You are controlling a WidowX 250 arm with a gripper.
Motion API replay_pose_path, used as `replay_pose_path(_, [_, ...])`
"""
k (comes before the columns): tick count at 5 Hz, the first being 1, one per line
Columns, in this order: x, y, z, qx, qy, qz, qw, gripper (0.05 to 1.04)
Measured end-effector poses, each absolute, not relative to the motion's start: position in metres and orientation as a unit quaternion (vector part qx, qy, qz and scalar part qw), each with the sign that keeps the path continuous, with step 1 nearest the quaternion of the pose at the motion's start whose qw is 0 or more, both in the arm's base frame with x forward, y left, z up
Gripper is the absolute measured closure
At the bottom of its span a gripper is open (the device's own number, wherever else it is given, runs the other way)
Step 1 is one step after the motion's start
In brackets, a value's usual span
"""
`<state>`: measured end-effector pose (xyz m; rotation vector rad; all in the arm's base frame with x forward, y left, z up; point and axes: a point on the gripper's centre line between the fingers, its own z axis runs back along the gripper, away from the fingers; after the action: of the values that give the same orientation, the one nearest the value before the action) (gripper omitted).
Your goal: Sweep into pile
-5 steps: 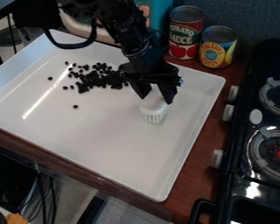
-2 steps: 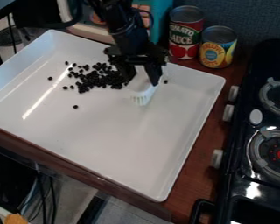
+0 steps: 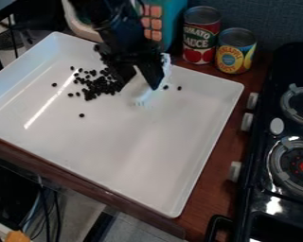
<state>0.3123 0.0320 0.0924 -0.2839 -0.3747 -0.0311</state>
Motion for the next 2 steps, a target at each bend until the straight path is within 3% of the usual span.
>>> replay_pose_path(2, [0.261,0.021,0.068,-0.156,-0.142,-0.132,0.969,0.363])
